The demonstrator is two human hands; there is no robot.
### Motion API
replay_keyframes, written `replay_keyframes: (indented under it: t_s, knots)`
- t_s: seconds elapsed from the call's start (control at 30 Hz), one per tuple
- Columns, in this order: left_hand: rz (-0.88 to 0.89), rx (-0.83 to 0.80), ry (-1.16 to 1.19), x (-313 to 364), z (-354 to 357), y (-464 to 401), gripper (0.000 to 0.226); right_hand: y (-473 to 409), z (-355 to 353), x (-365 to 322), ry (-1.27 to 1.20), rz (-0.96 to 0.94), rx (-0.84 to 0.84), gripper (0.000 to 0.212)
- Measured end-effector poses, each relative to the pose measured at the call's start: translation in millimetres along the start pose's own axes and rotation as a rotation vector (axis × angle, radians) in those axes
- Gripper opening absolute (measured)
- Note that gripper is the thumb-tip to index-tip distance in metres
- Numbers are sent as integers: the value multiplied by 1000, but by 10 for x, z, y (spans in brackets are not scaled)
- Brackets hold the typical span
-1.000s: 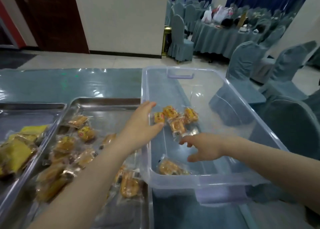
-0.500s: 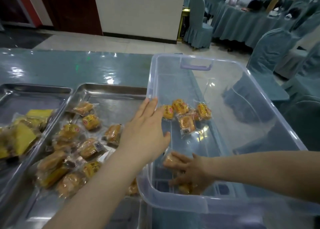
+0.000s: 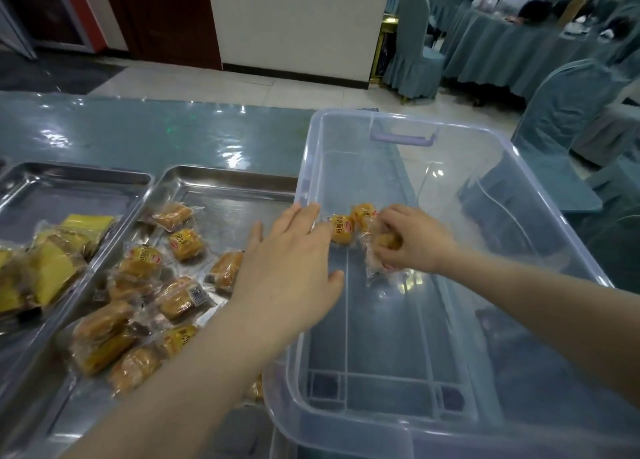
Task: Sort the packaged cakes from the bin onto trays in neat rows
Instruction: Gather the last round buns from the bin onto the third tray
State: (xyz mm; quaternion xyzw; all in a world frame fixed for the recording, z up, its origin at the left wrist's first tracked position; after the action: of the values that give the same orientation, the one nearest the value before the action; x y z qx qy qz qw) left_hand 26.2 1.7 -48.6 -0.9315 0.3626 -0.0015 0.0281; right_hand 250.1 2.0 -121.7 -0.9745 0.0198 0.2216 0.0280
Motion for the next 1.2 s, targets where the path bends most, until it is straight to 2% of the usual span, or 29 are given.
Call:
replay_keyframes:
  t_s: [0.1, 0.13, 0.2, 0.33, 0.43, 0.5, 0.6, 0.7, 0.77, 0.87, 0.93, 1.0, 1.07, 1.2]
  knots:
    - [-11, 88, -80, 103, -186, -233, 46, -80, -277, 121, 152, 261, -236, 52]
    - [2, 112, -95, 164, -227, -357, 44, -55, -352, 147, 179, 331, -328, 52]
    - [61, 119, -76, 326, -238, -674, 43, 24, -470, 184, 272, 346, -448, 46]
    - [105, -121, 137, 642, 44, -1454, 51, 208, -557, 316, 327, 349, -440, 39]
    - [7, -245, 265, 803, 492, -1893, 59, 240, -521, 377, 306, 390, -446, 44]
    - [-93, -284, 324, 892, 830, -2039, 76, 209, -487, 378, 325, 374, -425, 56]
    - [-170, -411, 191, 964, 1330, -2040, 113, 179, -381, 436, 351, 364, -419, 67]
    - [-134, -537, 82, 947, 1795, -1908, 126, 152, -296, 513, 378, 340, -373, 54]
    - [-104, -517, 43, 930, 1938, -1832, 122, 74, -273, 575, 401, 302, -318, 47]
    - [-64, -435, -22, 874, 1904, -1830, 107, -70, -184, 714, 397, 328, -295, 55]
    - [-51, -345, -63, 796, 1853, -1818, 95, -134, -40, 812, 393, 358, -332, 72]
    - [-51, -233, -98, 724, 1829, -1780, 87, -162, 92, 925, 348, 422, -365, 100]
    - [-63, -149, -105, 673, 1830, -1753, 82, -205, 203, 995, 379, 412, -360, 114]
    - [-72, -81, -134, 622, 1857, -1788, 73, -251, 467, 1113, 446, 390, -320, 101]
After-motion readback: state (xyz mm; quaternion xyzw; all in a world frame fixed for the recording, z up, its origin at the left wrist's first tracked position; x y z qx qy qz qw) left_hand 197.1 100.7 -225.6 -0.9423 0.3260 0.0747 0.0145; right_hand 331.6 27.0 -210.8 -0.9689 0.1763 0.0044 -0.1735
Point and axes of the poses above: each hand's wrist, its own y-axis away from the middle knuckle, its own z-axis out of the palm, x = y × z, the point moved 5 cm from there along -y, towards the middle knuckle, and after that the axes turned 14 degrees about -y, right-handed, at the moved point
